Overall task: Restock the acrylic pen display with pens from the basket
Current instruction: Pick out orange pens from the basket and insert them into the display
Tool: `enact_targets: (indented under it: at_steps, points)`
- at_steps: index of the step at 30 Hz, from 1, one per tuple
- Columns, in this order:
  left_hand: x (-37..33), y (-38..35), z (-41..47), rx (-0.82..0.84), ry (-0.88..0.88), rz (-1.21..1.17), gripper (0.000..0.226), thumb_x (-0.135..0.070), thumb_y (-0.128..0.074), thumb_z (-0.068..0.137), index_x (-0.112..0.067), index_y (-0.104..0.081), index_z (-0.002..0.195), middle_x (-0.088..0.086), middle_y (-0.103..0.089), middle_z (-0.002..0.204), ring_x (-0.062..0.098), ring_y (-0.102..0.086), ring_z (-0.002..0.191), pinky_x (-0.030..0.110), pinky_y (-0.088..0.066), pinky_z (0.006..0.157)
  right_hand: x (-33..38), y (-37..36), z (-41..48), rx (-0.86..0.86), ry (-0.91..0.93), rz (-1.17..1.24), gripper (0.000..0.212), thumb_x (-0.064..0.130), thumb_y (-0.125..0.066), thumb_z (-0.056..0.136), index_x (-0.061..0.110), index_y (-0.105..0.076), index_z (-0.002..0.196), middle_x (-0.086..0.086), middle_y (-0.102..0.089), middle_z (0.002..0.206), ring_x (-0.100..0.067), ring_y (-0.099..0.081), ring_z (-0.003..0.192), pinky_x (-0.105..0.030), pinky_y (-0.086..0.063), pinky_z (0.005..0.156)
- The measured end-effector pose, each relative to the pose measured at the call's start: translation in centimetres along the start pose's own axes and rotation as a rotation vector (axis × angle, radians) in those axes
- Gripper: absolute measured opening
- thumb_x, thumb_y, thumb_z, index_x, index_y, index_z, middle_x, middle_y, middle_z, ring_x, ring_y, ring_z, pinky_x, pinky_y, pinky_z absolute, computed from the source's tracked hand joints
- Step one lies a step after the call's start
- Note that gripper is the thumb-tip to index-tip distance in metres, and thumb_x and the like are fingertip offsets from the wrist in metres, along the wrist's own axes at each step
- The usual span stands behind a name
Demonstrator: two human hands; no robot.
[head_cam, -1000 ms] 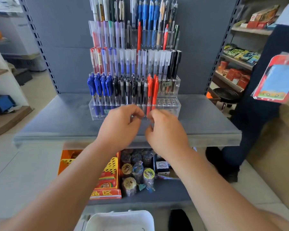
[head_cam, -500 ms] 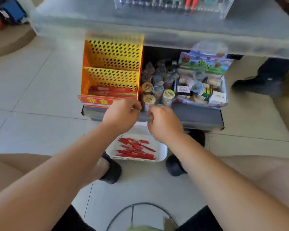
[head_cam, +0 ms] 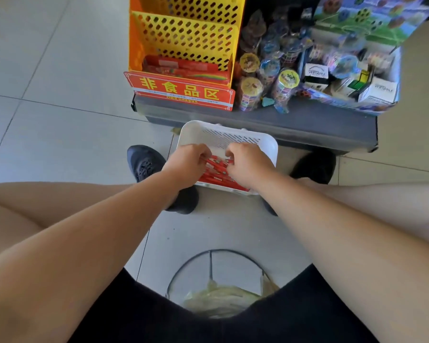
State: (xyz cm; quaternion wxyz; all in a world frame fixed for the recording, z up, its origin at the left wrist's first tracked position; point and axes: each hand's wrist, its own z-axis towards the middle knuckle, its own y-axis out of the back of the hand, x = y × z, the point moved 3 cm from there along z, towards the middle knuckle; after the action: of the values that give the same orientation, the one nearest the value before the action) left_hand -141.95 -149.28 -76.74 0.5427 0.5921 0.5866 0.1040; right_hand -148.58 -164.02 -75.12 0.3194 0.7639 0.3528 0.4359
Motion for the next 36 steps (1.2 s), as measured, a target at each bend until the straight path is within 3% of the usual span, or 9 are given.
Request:
enact_targets:
  at_steps: [3, 8, 14, 19, 21, 24, 28, 31, 36]
  points:
    - [1.4, -1.5, 1.6, 0.051, 0.047, -0.076, 0.028, -0.01, -0.053, 0.099, -0.021, -0.06, 0.124, 0.002, -0.061, 0.12, 0.018, -0.06, 0.098, 0.018, -0.045, 0.066, -2.3, -2.0, 0.9, 0.043, -0.099, -0.026, 0.018, 0.021, -0.059, 0.09, 0.02, -0.062, 0.108, 0.002, -0.063, 0.104, -0.022, -0.057, 0.093, -0.035, -0.053, 0.079]
    - [3.4, -3.2, 4.4, 0.042, 0.174, -0.193, 0.031, -0.01, -0.05, 0.099, -0.024, -0.06, 0.124, 0.001, -0.062, 0.122, 0.019, -0.061, 0.099, 0.024, -0.045, 0.072, -5.6, -5.8, 2.1, 0.176, -0.234, -0.123, 0.027, 0.025, -0.057, 0.091, 0.017, -0.062, 0.116, -0.005, -0.064, 0.114, -0.029, -0.059, 0.105, -0.037, -0.052, 0.088]
    - [3.9, -5.5, 8.0, 0.106, 0.264, -0.162, 0.037, -0.009, -0.046, 0.096, -0.03, -0.06, 0.124, -0.002, -0.064, 0.118, 0.018, -0.06, 0.096, 0.029, -0.049, 0.079, -5.4, -8.6, 5.6, 0.172, -0.281, -0.002, 0.023, 0.019, -0.056, 0.09, 0.02, -0.065, 0.111, -0.007, -0.065, 0.109, -0.032, -0.061, 0.102, -0.037, -0.051, 0.088]
    - [4.1, -8.1, 9.4, 0.296, 0.468, -0.199, 0.043, -0.011, -0.047, 0.098, -0.02, -0.047, 0.139, 0.004, -0.058, 0.11, 0.023, -0.057, 0.101, 0.036, -0.049, 0.095, -6.5, -10.6, 8.9, 0.204, -0.321, -0.042, 0.031, 0.018, -0.057, 0.089, 0.02, -0.062, 0.12, -0.011, -0.053, 0.118, -0.033, -0.053, 0.112, -0.04, -0.047, 0.09]
    - [4.1, -9.0, 9.8, 0.306, 0.595, -0.279, 0.039, -0.014, -0.05, 0.097, -0.017, -0.049, 0.136, 0.004, -0.055, 0.097, 0.027, -0.059, 0.101, 0.041, -0.05, 0.097, -7.1, -11.4, 9.6, 0.224, -0.351, -0.025, 0.032, 0.023, -0.058, 0.091, 0.023, -0.06, 0.123, -0.01, -0.05, 0.124, -0.032, -0.049, 0.116, -0.04, -0.043, 0.091]
    - [4.2, -9.7, 10.1, 0.259, 0.741, -0.476, 0.044, -0.01, -0.051, 0.095, -0.019, -0.05, 0.137, 0.006, -0.061, 0.107, 0.03, -0.061, 0.105, 0.043, -0.052, 0.095, -7.7, -12.1, 10.0, 0.221, -0.371, 0.014, 0.031, 0.024, -0.059, 0.09, 0.023, -0.055, 0.121, -0.01, -0.047, 0.126, -0.032, -0.045, 0.118, -0.04, -0.042, 0.091]
    - [4.4, -10.6, 10.1, 0.188, 0.82, -0.684, 0.055, 0.002, -0.05, 0.091, -0.02, -0.047, 0.142, 0.002, -0.064, 0.122, 0.026, -0.061, 0.11, 0.033, -0.051, 0.092, -8.0, -12.4, 10.2, 0.178, -0.364, 0.016, 0.025, 0.024, -0.061, 0.088, 0.021, -0.055, 0.111, -0.007, -0.055, 0.114, -0.03, -0.056, 0.104, -0.038, -0.048, 0.081]
    - [4.2, -11.2, 9.9, 0.206, 0.825, -0.804, 0.062, 0.004, -0.053, 0.084, -0.02, -0.048, 0.141, 0.004, -0.067, 0.116, 0.031, -0.066, 0.107, 0.045, -0.055, 0.094, -7.4, -12.4, 10.1, 0.156, -0.371, -0.001, 0.013, 0.026, -0.056, 0.09, 0.017, -0.054, 0.099, -0.004, -0.06, 0.094, -0.028, -0.058, 0.084, -0.035, -0.045, 0.068]
    - [3.0, -11.9, 9.2, 0.256, 0.775, -0.758, 0.063, 0.0, -0.056, 0.081, -0.028, -0.049, 0.137, 0.008, -0.065, 0.118, 0.032, -0.064, 0.107, 0.044, -0.054, 0.096, -7.1, -12.4, 9.2, 0.127, -0.505, 0.207, 0.01, 0.018, -0.055, 0.089, 0.019, -0.064, 0.093, -0.004, -0.063, 0.094, -0.028, -0.056, 0.083, -0.032, -0.043, 0.072]
